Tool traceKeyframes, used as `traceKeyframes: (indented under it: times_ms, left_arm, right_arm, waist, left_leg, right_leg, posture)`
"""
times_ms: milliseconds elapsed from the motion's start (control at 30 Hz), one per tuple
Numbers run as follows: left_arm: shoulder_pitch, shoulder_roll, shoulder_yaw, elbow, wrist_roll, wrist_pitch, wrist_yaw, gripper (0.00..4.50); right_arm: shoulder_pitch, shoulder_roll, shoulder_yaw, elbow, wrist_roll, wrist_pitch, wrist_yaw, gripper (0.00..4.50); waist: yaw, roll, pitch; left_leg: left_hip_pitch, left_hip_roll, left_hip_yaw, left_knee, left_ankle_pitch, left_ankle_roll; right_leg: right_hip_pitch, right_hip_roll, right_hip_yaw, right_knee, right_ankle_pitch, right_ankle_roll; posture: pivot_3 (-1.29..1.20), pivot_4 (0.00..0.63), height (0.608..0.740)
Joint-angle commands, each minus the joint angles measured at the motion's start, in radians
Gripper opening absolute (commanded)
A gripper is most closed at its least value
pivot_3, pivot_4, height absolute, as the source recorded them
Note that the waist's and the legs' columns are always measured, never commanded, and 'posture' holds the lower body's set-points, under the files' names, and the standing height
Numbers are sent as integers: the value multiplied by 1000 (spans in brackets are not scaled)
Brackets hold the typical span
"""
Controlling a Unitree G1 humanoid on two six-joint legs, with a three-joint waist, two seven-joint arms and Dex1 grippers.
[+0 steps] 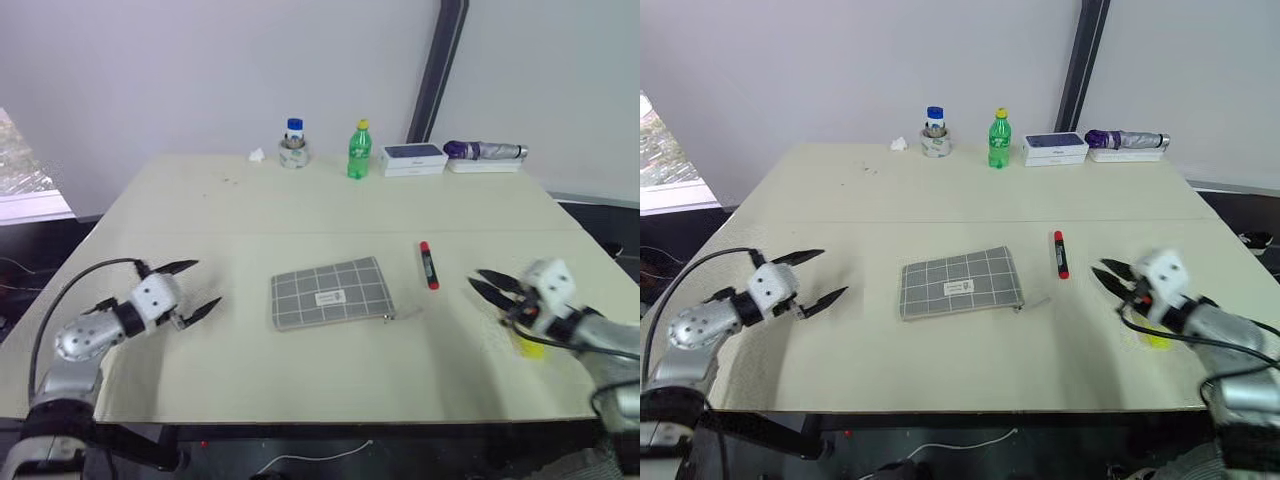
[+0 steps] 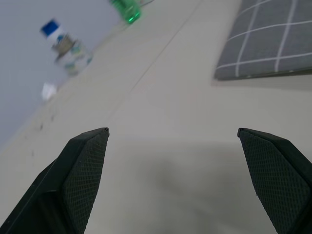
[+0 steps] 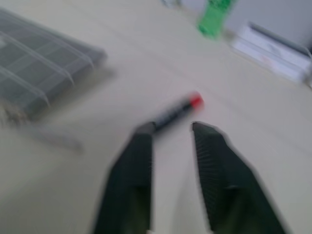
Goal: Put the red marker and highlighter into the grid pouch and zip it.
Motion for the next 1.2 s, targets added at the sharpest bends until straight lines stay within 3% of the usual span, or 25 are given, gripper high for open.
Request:
traceKeyframes:
  times_ms: [33, 367, 867, 1200]
  left_arm:
    - [-86, 9, -77, 107, 103, -167, 7, 4500]
    - [-225, -1, -282, 325, 348, -503, 123, 4500]
    - [-360, -110, -472, 458, 643, -584, 429, 4500]
    - [-407, -178, -536, 494, 657, -602, 486, 4500]
  right_arm:
    - [-83, 33, 93, 34, -120, -38, -70, 18]
    - [-172, 128, 259, 159, -337, -103, -227, 18]
    - [-196, 156, 331, 232, -431, -154, -267, 18]
    - [-190, 160, 329, 231, -433, -166, -265, 18]
  waist:
    - [1, 0, 0]
    - [0, 0, 0]
    - [18, 0, 0]
    - [25, 0, 0]
  left_leg:
    - [-1, 0, 0, 0, 0, 0]
    - [-3, 0, 3, 0, 0, 0]
    - [-2, -1, 2, 2, 1, 0]
    - [-2, -1, 2, 3, 1, 0]
  right_leg:
    - [-1, 0, 0, 0, 0, 0]
    - [-6, 0, 2, 3, 0, 0]
    - [-4, 0, 1, 3, 0, 1]
    - [-3, 0, 1, 3, 0, 1]
  posture:
    - [0, 150, 740]
    - [0, 150, 740]
    - [0, 150, 740]
    - [0, 150, 740]
